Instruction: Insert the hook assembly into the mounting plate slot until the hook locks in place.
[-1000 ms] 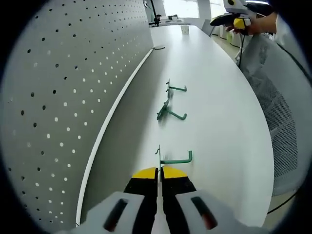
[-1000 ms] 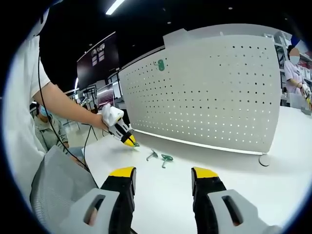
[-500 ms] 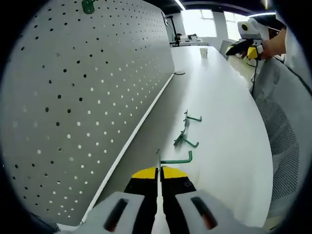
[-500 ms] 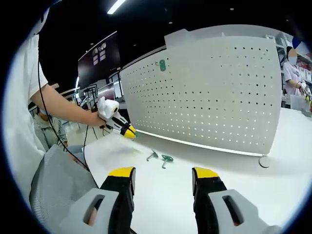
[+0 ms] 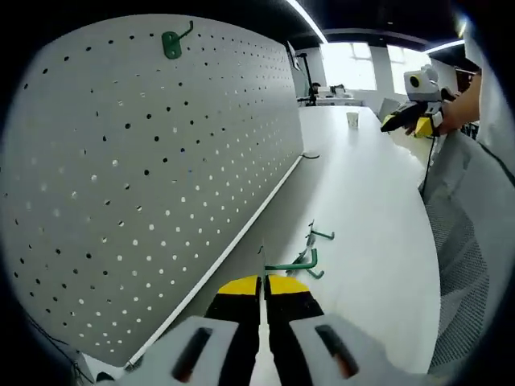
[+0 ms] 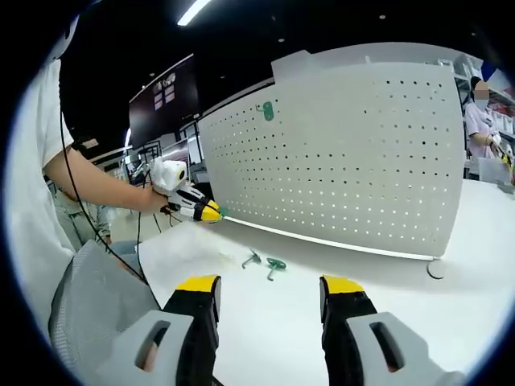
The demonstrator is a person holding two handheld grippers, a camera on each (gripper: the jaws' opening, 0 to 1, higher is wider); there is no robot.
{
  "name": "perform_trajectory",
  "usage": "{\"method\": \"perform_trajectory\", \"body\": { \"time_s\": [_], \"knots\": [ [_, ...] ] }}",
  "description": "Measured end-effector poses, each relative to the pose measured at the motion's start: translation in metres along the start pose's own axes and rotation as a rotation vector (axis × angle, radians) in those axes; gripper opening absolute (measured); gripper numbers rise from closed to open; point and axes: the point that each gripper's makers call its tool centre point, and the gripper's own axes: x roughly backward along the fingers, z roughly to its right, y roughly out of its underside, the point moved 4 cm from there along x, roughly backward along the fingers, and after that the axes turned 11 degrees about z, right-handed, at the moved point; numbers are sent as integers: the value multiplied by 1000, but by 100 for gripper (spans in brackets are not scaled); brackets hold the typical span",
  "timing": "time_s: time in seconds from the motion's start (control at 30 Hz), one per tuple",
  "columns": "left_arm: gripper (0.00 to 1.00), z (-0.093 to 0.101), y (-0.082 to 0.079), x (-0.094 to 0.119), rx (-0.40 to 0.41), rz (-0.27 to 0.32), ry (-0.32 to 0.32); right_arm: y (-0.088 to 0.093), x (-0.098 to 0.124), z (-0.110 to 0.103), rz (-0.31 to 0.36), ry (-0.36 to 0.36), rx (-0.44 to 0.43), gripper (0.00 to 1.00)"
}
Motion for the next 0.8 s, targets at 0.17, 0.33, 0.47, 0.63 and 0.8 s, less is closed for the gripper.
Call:
{"method": "perform_trajectory", "body": {
  "time_s": [0.17,0.33,0.47,0.63,0.8],
  "knots": [
    [1,2,-15,6,22,63,-38,0,-2,-1,-1,-7,1,50],
    [1,6,-23,11,36,116,-68,0,-2,-2,-2,-13,0,50],
    [1,9,-26,15,54,141,-89,0,-3,-4,4,-21,-7,50],
    [1,11,-33,19,75,192,-109,-1,-4,-6,7,-24,-11,50],
    [1,12,-43,25,92,242,-141,-1,-4,-7,10,-27,-9,50]
  ]
}}
